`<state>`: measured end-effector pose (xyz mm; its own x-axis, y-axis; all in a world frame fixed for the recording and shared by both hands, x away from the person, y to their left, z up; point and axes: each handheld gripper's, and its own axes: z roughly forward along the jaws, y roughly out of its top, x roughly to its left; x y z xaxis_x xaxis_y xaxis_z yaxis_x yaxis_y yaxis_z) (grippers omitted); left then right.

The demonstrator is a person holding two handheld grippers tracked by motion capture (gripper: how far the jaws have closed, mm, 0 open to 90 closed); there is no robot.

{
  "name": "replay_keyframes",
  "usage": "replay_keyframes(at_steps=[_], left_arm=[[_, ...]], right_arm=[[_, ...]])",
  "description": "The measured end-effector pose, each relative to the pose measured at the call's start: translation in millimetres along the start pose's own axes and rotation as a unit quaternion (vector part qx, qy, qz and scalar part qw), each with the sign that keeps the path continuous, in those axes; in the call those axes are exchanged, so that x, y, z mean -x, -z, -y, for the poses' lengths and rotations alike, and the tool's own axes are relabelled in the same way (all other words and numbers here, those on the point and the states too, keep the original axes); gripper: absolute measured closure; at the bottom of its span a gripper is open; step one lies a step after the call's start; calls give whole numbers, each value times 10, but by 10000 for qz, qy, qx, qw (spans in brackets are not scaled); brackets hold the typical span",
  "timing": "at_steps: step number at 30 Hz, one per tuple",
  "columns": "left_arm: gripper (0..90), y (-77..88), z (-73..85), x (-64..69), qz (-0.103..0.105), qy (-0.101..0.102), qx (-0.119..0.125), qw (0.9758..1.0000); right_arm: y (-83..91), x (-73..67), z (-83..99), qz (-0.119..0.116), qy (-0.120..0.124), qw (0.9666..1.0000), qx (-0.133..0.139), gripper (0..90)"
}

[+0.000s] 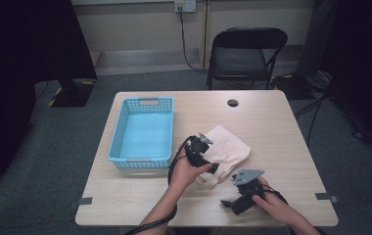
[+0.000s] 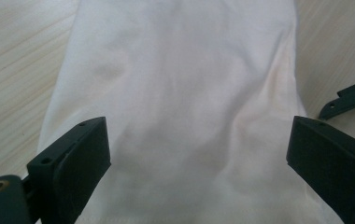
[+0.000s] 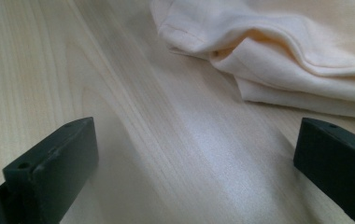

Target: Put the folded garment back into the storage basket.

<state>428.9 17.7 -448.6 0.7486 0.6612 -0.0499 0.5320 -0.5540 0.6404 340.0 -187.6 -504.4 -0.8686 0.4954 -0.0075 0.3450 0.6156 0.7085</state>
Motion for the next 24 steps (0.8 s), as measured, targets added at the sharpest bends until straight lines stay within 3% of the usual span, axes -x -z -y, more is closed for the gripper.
replay_keyframes(at_steps=[24], left_arm=[[52,-343,-260,-46,-112,14,-98,9999]], right_arm=[[0,0,0,0,0,10000,-1,0]])
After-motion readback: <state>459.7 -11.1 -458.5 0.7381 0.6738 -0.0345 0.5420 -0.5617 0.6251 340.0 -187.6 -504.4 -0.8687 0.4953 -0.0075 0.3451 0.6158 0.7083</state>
